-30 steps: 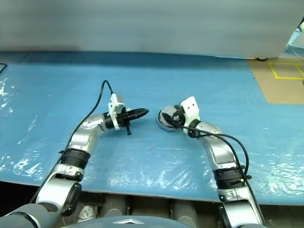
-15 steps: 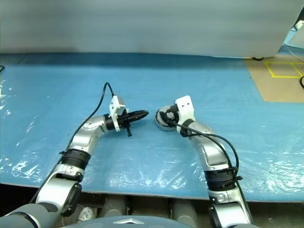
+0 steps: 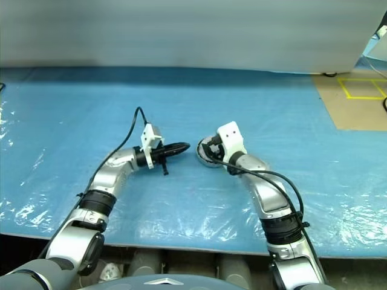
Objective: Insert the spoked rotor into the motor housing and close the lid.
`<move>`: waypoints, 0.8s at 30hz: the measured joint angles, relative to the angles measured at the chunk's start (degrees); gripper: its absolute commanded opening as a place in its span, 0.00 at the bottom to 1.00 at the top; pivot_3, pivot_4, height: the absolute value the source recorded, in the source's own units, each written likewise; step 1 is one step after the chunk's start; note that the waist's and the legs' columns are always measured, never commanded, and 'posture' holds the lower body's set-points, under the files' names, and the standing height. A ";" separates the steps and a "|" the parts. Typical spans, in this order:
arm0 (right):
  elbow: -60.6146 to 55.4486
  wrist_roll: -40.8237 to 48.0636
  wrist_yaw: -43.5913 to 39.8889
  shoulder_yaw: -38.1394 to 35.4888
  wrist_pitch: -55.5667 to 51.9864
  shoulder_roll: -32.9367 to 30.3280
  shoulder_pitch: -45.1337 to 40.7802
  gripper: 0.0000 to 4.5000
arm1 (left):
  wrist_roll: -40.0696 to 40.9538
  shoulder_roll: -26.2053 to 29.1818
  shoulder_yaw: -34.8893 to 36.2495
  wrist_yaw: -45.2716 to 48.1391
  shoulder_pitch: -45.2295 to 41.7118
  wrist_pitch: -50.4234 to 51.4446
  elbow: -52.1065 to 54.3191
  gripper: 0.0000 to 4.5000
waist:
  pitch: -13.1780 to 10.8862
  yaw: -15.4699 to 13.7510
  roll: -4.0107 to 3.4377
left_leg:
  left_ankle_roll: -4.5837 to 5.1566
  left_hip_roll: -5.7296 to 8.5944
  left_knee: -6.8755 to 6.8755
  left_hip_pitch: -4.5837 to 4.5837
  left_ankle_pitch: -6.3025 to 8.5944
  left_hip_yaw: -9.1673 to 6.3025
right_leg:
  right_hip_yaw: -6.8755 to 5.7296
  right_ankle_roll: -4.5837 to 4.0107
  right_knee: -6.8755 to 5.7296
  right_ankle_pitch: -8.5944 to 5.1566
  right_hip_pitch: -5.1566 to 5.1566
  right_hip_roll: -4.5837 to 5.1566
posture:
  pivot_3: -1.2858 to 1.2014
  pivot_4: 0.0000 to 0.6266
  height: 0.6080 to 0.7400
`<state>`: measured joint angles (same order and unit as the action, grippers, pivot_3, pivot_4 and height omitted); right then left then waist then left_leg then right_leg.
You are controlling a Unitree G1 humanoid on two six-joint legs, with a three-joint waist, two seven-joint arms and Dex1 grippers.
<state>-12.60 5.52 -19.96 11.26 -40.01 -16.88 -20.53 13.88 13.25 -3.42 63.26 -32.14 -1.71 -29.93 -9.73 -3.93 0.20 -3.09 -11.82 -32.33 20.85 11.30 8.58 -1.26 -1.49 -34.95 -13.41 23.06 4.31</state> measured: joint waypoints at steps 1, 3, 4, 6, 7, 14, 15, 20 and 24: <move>-0.06 -0.41 -0.45 0.75 0.51 -0.56 -0.07 0.67 | -0.04 -0.01 -0.16 0.00 0.00 -0.15 0.00 0.00 | 0.00 -0.01 0.00 | 0.00 0.00 0.00 0.00 0.00 0.00 | 0.00 0.00 0.00 0.00 0.00 0.00 | 0.52 0.24 1.00; -0.14 -0.68 -1.89 1.20 1.83 -1.05 0.04 0.67 | -0.15 -0.03 -0.48 0.00 0.00 -0.34 -0.06 0.00 | 0.00 -0.01 0.00 | 0.00 0.00 0.00 0.02 0.00 0.00 | 0.00 0.00 0.01 0.00 0.00 0.00 | 0.52 0.24 1.00; -0.14 -0.65 -2.43 1.18 2.19 -1.07 0.19 0.67 | -0.24 -0.03 -0.62 0.00 0.00 -0.36 -0.15 0.00 | 0.00 0.00 0.00 | 0.00 0.00 0.00 0.02 0.00 0.00 | 0.00 0.00 0.02 0.00 0.01 0.00 | 0.52 0.24 1.00; -0.14 -0.08 -3.64 0.71 2.74 -0.68 0.70 0.67 | -0.49 -0.05 -0.81 -0.01 0.00 -0.55 -0.47 0.00 | 0.00 0.03 0.00 | 0.00 0.00 0.02 0.03 0.00 0.00 | 0.00 0.00 0.02 0.00 0.02 0.00 | 0.52 0.24 1.00; -0.13 0.33 -4.27 0.64 3.11 -0.59 0.96 0.67 | -0.60 -0.04 -0.83 -0.02 0.00 -0.62 -0.66 0.00 | 0.00 0.04 0.00 | 0.00 -0.01 0.04 0.03 0.00 0.00 | 0.00 0.00 0.02 0.00 0.04 -0.01 | 0.52 0.24 1.00; 1.57 3.48 -12.50 0.33 8.56 -1.87 2.34 0.67 | -1.10 -0.06 -1.06 -0.02 0.00 -1.08 -0.83 0.00 | 0.00 -0.01 0.00 | 0.02 -0.01 0.02 0.13 0.00 -0.01 | -0.02 0.00 0.01 0.00 0.09 0.00 | 0.52 0.24 1.00; 1.85 3.92 -13.52 0.17 8.88 -2.10 2.34 0.67 | -1.16 -0.06 -1.09 -0.02 0.00 -1.10 -0.83 0.00 | 0.00 -0.01 0.00 | 0.02 -0.01 0.02 0.13 0.00 -0.01 | -0.02 0.00 0.01 0.00 0.09 0.00 | 0.52 0.24 1.00; 3.35 4.70 -17.90 0.12 10.76 -5.31 1.86 0.67 | -1.30 -0.05 -1.09 -0.07 0.02 -1.59 -0.84 0.00 | 0.00 -0.07 0.00 | 0.05 -0.01 -0.02 0.16 -0.01 -0.01 | -0.02 -0.01 0.00 0.00 0.08 0.01 | 0.52 0.24 1.00; 5.12 4.28 -18.38 0.19 10.93 -6.00 0.21 0.67 | -1.31 0.00 -0.75 -1.44 -0.09 -2.52 -1.52 0.00 | 0.00 -0.07 0.00 | 0.06 -0.02 -0.06 0.15 -0.02 -0.01 | -0.02 -0.02 -0.04 -0.01 0.08 0.00 | 0.52 0.24 1.00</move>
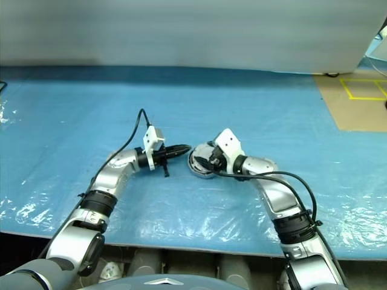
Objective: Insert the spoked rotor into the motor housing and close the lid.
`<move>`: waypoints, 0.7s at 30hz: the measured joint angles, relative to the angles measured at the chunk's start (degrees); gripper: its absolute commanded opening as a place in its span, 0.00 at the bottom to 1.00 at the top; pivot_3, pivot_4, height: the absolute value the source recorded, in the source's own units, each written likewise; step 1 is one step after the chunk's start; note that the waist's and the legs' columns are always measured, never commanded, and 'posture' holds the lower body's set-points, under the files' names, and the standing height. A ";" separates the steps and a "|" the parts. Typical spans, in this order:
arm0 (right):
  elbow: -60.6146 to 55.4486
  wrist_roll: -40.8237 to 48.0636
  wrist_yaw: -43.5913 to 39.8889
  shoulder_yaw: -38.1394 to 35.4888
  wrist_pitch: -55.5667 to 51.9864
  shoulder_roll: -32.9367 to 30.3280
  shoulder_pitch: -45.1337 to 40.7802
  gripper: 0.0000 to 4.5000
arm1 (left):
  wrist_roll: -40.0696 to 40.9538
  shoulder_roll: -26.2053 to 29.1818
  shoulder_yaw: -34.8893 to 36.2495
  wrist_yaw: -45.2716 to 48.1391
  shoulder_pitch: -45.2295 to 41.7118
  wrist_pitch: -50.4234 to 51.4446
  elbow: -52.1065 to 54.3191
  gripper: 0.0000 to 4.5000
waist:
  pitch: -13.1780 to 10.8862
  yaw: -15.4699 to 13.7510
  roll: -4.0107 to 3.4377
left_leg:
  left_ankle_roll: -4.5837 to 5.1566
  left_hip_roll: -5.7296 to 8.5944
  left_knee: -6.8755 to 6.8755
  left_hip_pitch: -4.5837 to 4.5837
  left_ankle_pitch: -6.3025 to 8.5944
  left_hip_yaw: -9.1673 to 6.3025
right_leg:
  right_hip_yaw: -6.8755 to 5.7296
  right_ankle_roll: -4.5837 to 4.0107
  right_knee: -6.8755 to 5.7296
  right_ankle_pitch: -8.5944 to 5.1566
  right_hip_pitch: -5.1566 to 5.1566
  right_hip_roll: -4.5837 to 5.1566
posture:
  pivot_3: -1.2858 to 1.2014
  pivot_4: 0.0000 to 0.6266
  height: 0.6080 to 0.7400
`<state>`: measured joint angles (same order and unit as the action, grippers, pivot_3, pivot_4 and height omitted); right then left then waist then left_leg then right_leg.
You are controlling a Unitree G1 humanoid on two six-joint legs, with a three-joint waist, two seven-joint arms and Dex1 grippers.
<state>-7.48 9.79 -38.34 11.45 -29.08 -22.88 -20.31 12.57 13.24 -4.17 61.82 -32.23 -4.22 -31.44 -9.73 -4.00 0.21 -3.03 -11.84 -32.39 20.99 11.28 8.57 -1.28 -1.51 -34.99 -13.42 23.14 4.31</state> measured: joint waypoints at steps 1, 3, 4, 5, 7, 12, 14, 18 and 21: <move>0.09 -0.35 0.34 0.07 -0.14 -0.01 -0.24 0.67 | 0.00 0.07 0.24 -0.52 -0.23 -0.33 -0.51 0.00 | 0.00 0.00 0.00 | 0.01 0.00 -0.03 0.00 -0.01 0.00 | 0.00 0.00 -0.01 0.00 0.00 0.00 | 0.52 0.24 1.00; 0.21 -1.22 0.88 0.52 -0.04 -0.27 -0.72 0.67 | 0.01 0.27 0.81 -1.15 -0.77 -0.61 -1.38 0.00 | 0.00 0.00 0.00 | 0.01 0.00 -0.09 0.01 -0.01 0.00 | 0.01 -0.02 -0.04 -0.01 0.00 0.01 | 0.52 0.24 1.00; 0.20 -1.42 0.87 0.73 0.19 -0.42 -0.77 0.67 | 0.01 0.32 1.11 -1.28 -0.87 -0.79 -1.54 0.00 | 0.00 -0.01 0.00 | 0.00 0.00 -0.11 0.00 0.00 0.00 | 0.01 -0.05 -0.04 -0.03 -0.01 0.01 | 0.52 0.24 1.00; 0.20 -1.61 0.69 0.90 0.59 -0.59 -0.75 0.67 | 0.02 0.45 1.40 -1.44 -0.98 -0.98 -1.89 0.00 | 0.00 -0.02 0.00 | 0.00 0.00 -0.13 0.00 0.00 0.00 | 0.02 -0.16 -0.06 -0.10 -0.01 0.01 | 0.52 0.24 1.00; 0.12 -1.47 0.15 0.97 0.99 -0.59 -0.57 0.67 | 0.01 0.72 1.53 -1.60 -0.98 -1.11 -2.34 0.00 | 0.00 -0.04 0.00 | 0.00 0.00 -0.15 0.01 0.00 0.00 | 0.02 -0.20 -0.08 -0.12 -0.01 0.01 | 0.52 0.24 1.00; -0.63 0.78 -1.51 0.55 -0.45 0.42 0.36 0.67 | 0.00 0.80 1.53 -1.83 -0.98 -2.08 -3.49 0.00 | 0.00 -0.05 0.00 | 0.17 -0.01 -0.11 0.01 -0.09 -0.01 | 0.01 -0.20 -0.08 -0.12 0.00 0.00 | 0.52 0.24 1.00; -0.81 1.60 -0.50 -0.15 -2.65 1.47 0.23 0.67 | 0.00 0.78 1.51 -1.84 -0.98 -2.20 -3.60 0.00 | 0.00 0.01 0.00 | 0.17 -0.01 -0.09 -0.01 -0.10 -0.01 | 0.01 -0.21 -0.10 -0.12 0.00 0.00 | 0.52 0.24 1.00; -1.36 2.14 2.76 -1.28 -7.63 3.46 -0.46 0.67 | -0.11 0.76 1.48 -1.86 -0.98 -2.32 -3.69 0.00 | 0.00 0.01 0.00 | 0.07 -0.01 -0.15 -0.05 -0.04 -0.01 | 0.01 -0.22 -0.17 -0.13 -0.01 0.01 | 0.52 0.24 1.00; -2.71 2.32 4.76 -1.69 -9.77 4.59 0.08 0.67 | -0.28 0.77 1.46 -1.86 -0.97 -2.37 -3.84 0.00 | 0.00 -0.02 0.00 | -0.02 -0.02 -0.23 -0.05 0.01 -0.01 | 0.03 -0.23 -0.17 -0.13 -0.02 0.01 | 0.52 0.24 1.00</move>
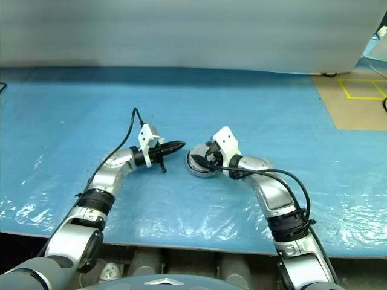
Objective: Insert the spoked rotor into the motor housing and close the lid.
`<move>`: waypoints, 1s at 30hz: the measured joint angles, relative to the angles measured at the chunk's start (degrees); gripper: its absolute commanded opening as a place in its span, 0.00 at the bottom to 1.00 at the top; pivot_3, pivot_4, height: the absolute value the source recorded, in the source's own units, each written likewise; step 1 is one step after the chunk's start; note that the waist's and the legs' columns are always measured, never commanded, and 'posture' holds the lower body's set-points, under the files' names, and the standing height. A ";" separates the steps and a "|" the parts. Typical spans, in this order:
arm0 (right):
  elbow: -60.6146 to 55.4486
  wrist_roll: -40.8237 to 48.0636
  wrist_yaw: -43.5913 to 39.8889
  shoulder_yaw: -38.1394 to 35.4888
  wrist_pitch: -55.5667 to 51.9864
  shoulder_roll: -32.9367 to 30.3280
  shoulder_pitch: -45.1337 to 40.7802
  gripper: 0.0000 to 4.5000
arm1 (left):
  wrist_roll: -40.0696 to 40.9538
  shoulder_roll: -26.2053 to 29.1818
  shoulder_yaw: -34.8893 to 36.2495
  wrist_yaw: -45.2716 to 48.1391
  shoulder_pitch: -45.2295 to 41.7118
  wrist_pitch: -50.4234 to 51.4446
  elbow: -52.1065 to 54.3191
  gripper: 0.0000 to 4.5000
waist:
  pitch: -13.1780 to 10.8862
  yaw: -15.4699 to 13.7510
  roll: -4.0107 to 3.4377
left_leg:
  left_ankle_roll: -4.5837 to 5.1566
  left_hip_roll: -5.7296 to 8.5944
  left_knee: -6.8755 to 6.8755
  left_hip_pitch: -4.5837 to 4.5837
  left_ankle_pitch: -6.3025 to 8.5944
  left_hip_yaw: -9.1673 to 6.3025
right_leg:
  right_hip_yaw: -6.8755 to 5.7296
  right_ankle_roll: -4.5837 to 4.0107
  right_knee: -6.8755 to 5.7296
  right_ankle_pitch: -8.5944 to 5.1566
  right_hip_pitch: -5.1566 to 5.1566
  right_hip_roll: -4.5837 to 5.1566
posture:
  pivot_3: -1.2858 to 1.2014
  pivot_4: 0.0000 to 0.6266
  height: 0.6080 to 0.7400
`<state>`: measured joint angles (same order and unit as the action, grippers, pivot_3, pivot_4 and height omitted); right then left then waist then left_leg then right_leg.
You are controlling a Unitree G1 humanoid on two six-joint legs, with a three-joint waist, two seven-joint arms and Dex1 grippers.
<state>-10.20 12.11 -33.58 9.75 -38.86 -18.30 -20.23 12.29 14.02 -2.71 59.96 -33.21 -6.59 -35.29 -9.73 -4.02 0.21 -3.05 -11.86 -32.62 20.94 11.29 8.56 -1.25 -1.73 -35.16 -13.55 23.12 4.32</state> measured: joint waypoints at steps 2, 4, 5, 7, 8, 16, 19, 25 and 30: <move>-1.41 0.12 1.43 -0.09 -1.05 0.67 0.83 0.67 | -0.12 0.00 -0.02 0.00 0.02 -0.26 -0.27 0.00 | 0.00 -0.01 0.00 | 0.00 0.00 -0.02 0.00 0.00 0.00 | 0.00 0.00 0.00 0.00 -0.01 0.00 | 0.52 0.24 1.00; -2.93 0.06 2.95 -0.02 -2.34 1.37 1.53 0.67 | -0.21 0.01 -0.03 0.00 0.04 -0.39 -0.59 0.00 | 0.00 -0.03 0.00 | -0.01 0.00 -0.02 0.00 0.00 0.00 | 0.00 0.00 0.00 0.00 -0.01 0.00 | 0.52 0.24 1.00; -3.69 -0.20 3.60 0.26 -2.63 1.44 1.90 0.67 | -0.29 0.01 -0.04 0.00 0.04 -0.43 -0.65 0.00 | 0.00 -0.03 0.00 | -0.01 0.00 0.00 0.00 0.00 0.00 | 0.00 0.01 0.00 0.00 -0.01 0.00 | 0.52 0.24 1.00; -4.74 -1.84 3.38 2.29 -0.23 0.00 2.83 0.67 | -0.41 0.01 -0.04 -0.01 0.04 -0.50 -0.74 0.00 | 0.00 -0.05 0.00 | -0.02 0.01 0.04 0.00 0.00 0.00 | 0.00 0.02 0.02 0.01 -0.01 0.00 | 0.52 0.24 1.00; -4.99 -2.11 2.96 2.80 1.02 -0.49 3.31 0.67 | -0.48 0.01 -0.04 -0.01 0.04 -0.51 -0.81 0.00 | 0.00 -0.05 0.00 | -0.02 0.01 0.08 0.00 0.00 0.00 | -0.01 0.03 0.03 0.02 -0.01 0.00 | 0.52 0.24 1.00; -3.95 -2.37 -2.57 4.82 7.59 -3.69 3.87 0.67 | -1.00 -0.34 -0.05 -0.01 -0.05 -1.02 -2.04 0.00 | 0.00 0.03 0.00 | -0.02 0.02 0.20 0.01 0.01 0.00 | -0.02 0.23 0.09 0.13 0.00 -0.01 | 0.52 0.24 1.00; -2.20 -2.43 -5.17 5.07 9.88 -5.02 2.92 0.67 | -1.14 -0.52 -0.06 -0.01 -0.09 -1.23 -2.18 0.00 | 0.00 0.00 0.00 | -0.02 0.02 0.19 0.02 0.01 0.00 | -0.02 0.22 0.10 0.13 0.00 0.00 | 0.52 0.24 1.00; 1.64 -3.10 -5.06 4.74 9.36 -5.29 -0.91 0.67 | -1.26 -0.64 -0.09 -0.03 -0.10 -1.74 -2.30 0.00 | 0.00 0.01 0.00 | 0.00 0.02 0.08 0.03 0.00 -0.01 | -0.02 0.18 0.04 0.11 0.00 0.00 | 0.52 0.24 1.00; 1.22 -1.90 0.25 1.20 1.63 -1.95 -1.90 0.67 | -1.33 -0.62 -0.16 -0.26 0.01 -1.75 -2.29 0.00 | 0.00 -0.09 0.00 | 0.00 0.01 -0.03 0.05 0.00 -0.01 | 0.00 0.01 0.00 0.01 0.00 0.01 | 0.52 0.24 1.00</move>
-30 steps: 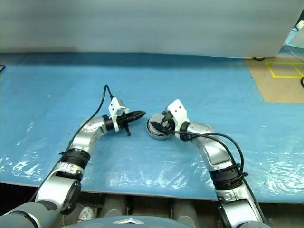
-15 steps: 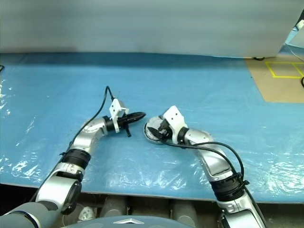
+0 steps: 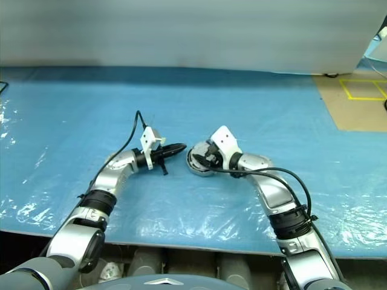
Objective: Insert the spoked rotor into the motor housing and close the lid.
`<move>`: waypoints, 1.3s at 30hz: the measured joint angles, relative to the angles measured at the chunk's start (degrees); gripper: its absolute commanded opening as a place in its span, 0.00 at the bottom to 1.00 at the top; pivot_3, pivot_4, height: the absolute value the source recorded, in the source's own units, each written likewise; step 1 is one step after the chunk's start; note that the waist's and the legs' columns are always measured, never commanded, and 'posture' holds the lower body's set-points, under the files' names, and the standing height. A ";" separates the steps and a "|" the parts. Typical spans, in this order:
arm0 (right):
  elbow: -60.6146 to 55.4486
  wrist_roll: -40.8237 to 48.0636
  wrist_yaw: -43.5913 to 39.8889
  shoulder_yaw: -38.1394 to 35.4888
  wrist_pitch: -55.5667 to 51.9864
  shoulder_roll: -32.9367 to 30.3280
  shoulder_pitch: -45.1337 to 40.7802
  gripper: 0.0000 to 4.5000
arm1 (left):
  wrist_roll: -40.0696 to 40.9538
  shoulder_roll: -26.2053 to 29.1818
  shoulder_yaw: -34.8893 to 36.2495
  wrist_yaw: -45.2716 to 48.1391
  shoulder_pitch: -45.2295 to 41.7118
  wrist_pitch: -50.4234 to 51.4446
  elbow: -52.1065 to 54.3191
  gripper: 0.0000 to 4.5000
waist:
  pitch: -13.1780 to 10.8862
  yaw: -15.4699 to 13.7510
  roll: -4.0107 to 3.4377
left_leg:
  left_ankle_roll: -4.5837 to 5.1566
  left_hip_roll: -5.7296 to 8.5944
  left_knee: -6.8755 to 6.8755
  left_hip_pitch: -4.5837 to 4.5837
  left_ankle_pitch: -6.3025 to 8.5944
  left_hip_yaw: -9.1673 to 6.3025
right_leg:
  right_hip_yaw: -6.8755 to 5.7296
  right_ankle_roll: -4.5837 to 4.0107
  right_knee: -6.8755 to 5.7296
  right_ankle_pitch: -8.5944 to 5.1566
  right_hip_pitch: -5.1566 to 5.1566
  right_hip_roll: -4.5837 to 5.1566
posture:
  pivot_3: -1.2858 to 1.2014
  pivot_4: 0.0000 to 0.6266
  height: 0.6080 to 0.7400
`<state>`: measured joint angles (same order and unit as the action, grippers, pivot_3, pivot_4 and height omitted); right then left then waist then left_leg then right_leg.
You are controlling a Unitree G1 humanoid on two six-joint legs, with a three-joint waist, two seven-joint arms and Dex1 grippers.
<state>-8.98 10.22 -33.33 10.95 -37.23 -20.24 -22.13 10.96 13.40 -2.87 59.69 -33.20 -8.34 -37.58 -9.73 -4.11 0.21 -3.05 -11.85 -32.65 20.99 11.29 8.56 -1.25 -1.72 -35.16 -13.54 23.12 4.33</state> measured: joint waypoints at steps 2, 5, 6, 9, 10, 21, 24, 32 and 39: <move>-1.59 1.06 1.63 -1.13 -3.20 1.77 0.34 0.67 | -0.04 0.00 -0.01 -0.02 0.08 -0.01 0.00 0.00 | 0.00 0.02 0.00 | 0.00 -0.01 0.00 0.00 0.00 0.00 | 0.00 0.00 0.00 0.00 0.00 -0.01 | 0.52 0.24 1.00; -3.96 2.85 4.86 -3.33 -8.11 5.31 0.93 0.67 | -0.09 -0.01 -0.04 -0.02 0.19 -0.02 0.00 0.00 | 0.00 0.08 0.00 | -0.01 -0.01 0.02 0.00 0.00 -0.01 | 0.00 0.00 -0.02 0.00 0.04 -0.01 | 0.52 0.24 1.00; -4.80 3.05 6.12 -3.67 -9.37 6.20 1.13 0.67 | -0.12 -0.05 -0.08 -0.01 0.19 -0.02 0.00 0.00 | 0.00 0.11 0.00 | -0.01 -0.01 0.04 -0.01 0.00 -0.01 | 0.00 0.00 -0.02 0.00 0.04 -0.01 | 0.52 0.24 1.00; -6.48 2.73 9.87 -3.78 -11.01 8.07 1.95 0.67 | -0.25 -0.02 -0.09 -0.01 0.19 -0.03 0.00 0.00 | 0.00 0.07 0.00 | -0.03 0.00 0.11 -0.02 0.00 0.00 | -0.01 0.01 -0.02 0.00 0.05 -0.01 | 0.52 0.24 1.00; -6.81 2.45 10.99 -3.76 -11.05 8.67 2.37 0.67 | -0.30 -0.03 -0.09 -0.01 0.19 -0.03 -0.01 0.00 | 0.00 0.06 0.00 | -0.03 0.00 0.13 -0.02 0.00 -0.01 | -0.01 0.01 -0.01 0.01 0.05 -0.01 | 0.52 0.24 1.00; -9.48 -1.73 21.37 -0.63 -14.14 12.77 3.20 0.67 | -0.85 -0.10 -0.10 0.01 0.09 -0.08 -0.64 0.00 | 0.00 0.09 0.00 | -0.06 0.01 0.14 -0.13 0.00 0.00 | 0.02 0.22 0.02 0.12 -0.01 0.00 | 0.52 0.24 1.00; -9.36 -1.79 22.39 -0.64 -15.20 13.23 2.60 0.67 | -0.86 -0.07 -0.09 0.00 0.04 -0.18 -0.94 0.00 | 0.00 0.08 0.00 | -0.06 0.02 0.14 -0.14 0.00 0.00 | 0.03 0.22 0.04 0.12 -0.03 0.00 | 0.52 0.24 1.00; -4.45 -1.49 27.49 -5.25 -18.22 19.05 -2.59 0.67 | -0.88 0.18 0.32 -0.49 -0.05 -0.53 -1.24 0.00 | 0.00 0.16 -0.01 | -0.07 0.04 0.14 -0.24 0.00 0.01 | 0.10 0.03 0.00 0.01 -0.05 0.00 | 0.52 0.24 1.00; -3.08 -1.93 26.47 -2.67 -18.19 16.90 -4.13 0.67 | -0.89 0.26 0.30 -0.48 -0.05 -0.54 -1.81 0.00 | 0.00 0.15 -0.01 | -0.08 0.04 0.14 -0.25 0.00 0.01 | 0.11 0.24 0.00 0.14 -0.06 0.00 | 0.52 0.24 1.00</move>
<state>-12.05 8.29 -6.86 8.28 -55.42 -3.35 -26.27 10.06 13.66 -2.58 59.22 -33.24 -8.87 -39.39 -9.73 -3.96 0.19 -3.13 -11.80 -32.51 20.74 11.29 8.56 -1.15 -1.48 -35.16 -13.41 23.06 4.33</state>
